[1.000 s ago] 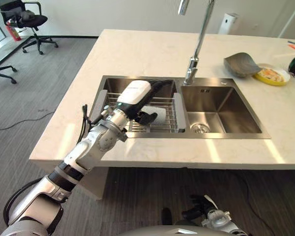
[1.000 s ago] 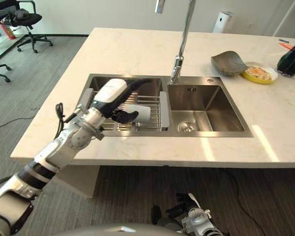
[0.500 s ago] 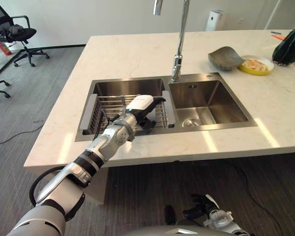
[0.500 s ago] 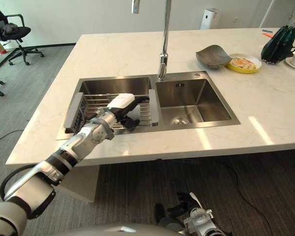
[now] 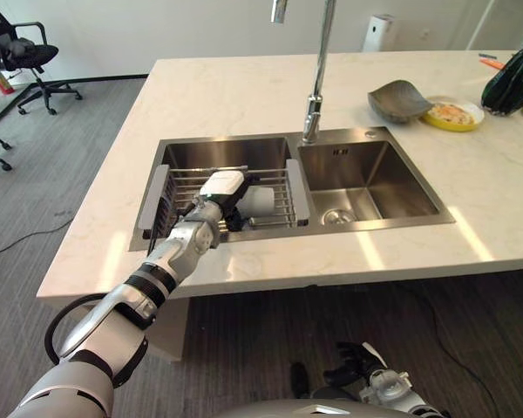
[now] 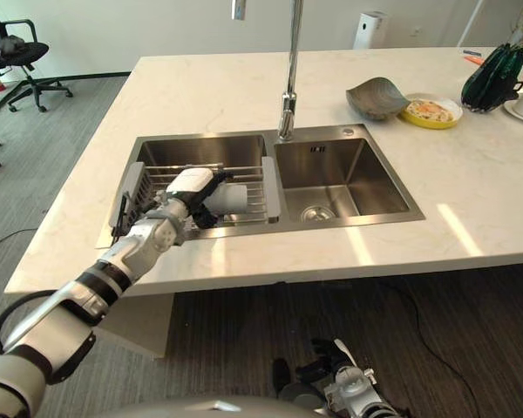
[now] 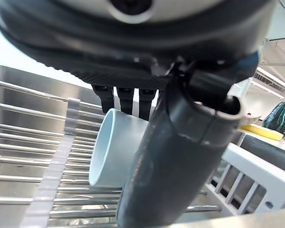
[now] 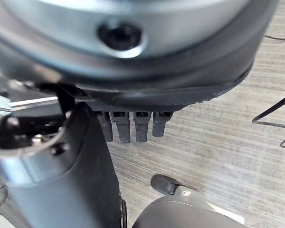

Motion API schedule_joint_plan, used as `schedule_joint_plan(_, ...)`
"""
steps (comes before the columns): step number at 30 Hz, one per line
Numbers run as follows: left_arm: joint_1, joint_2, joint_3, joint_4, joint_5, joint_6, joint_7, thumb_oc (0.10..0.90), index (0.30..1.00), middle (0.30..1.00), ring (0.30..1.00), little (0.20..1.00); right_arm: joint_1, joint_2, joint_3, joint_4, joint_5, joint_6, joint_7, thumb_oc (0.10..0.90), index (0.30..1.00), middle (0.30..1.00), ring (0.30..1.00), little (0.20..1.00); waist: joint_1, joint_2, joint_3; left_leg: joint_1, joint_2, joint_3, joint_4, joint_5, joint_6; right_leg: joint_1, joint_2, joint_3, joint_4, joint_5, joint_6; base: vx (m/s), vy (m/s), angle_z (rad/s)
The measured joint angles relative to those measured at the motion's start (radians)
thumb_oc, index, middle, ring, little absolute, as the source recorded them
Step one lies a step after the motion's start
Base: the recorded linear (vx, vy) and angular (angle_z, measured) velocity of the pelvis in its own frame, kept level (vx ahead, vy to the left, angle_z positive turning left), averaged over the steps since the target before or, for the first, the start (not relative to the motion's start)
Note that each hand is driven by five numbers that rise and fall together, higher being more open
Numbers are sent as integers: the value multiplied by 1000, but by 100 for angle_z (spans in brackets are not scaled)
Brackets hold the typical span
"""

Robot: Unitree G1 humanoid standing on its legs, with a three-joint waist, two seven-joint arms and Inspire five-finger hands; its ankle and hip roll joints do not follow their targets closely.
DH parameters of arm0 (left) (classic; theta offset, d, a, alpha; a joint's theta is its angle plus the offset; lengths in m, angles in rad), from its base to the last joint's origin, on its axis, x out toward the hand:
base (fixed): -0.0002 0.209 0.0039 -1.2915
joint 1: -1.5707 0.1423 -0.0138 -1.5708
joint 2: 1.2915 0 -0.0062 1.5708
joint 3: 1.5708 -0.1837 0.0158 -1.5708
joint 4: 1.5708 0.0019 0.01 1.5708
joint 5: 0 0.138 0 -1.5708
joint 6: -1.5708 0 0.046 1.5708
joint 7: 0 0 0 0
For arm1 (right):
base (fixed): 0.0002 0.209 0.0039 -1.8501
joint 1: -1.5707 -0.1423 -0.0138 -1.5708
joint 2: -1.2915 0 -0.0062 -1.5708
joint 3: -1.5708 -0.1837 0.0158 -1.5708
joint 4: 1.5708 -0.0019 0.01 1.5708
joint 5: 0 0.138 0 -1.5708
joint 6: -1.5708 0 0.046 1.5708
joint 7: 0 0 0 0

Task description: Place the dishes in the dishwasher.

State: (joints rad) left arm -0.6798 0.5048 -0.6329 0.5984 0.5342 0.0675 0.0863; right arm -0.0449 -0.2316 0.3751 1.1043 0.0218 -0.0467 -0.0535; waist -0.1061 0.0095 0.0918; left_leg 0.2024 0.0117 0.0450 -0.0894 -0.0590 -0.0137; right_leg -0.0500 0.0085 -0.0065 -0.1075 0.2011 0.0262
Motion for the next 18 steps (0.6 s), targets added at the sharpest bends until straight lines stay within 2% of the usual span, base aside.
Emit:
schedule_joint_plan(4,-28,3,-58,41,119,12,1,800,900,900,900,900,1,1,0,0,0,-2,2,800,900,900,900,900,-1,-2,2,-1,0,0,0,0,0,0,0,0,0,0,0,0,0,0)
schedule_joint_plan(5,-38,6,-77,34,152,9,-9,555,533,533,533,533,1,1,0,0,0,-3,3,800,900,900,900,900,0,-1,2,-1,0,-1,0,0,0,0,0,-1,0,0,0,0,0,0)
schedule_joint_plan(6,-50,16,-111,22,172,6,-11,400,300,300,300,300,-1,1,1,-1,0,-3,3,800,900,900,900,900,1,-2,3,-1,0,-2,0,0,0,0,-1,-2,0,0,0,0,0,0)
schedule_joint_plan(9,-77,18,-153,-6,224,-18,-32,400,300,300,300,300,-1,0,3,-1,0,-2,5,800,900,900,900,900,2,0,6,-2,-1,-5,0,0,0,0,-2,-5,0,0,0,-4,3,2)
schedule_joint_plan(15,-87,19,-146,-16,243,-37,-32,400,300,300,300,300,-7,-4,10,-2,0,-3,6,800,900,900,900,900,-4,9,20,-1,-1,-5,0,0,0,1,-2,-6,0,0,0,0,0,0)
schedule_joint_plan(18,-85,49,-126,-37,238,-57,-9,400,300,300,300,300,-16,-7,10,-2,1,-5,4,800,900,900,900,900,2,15,27,0,-1,-8,0,0,0,4,-4,-12,0,0,-2,5,-2,2)
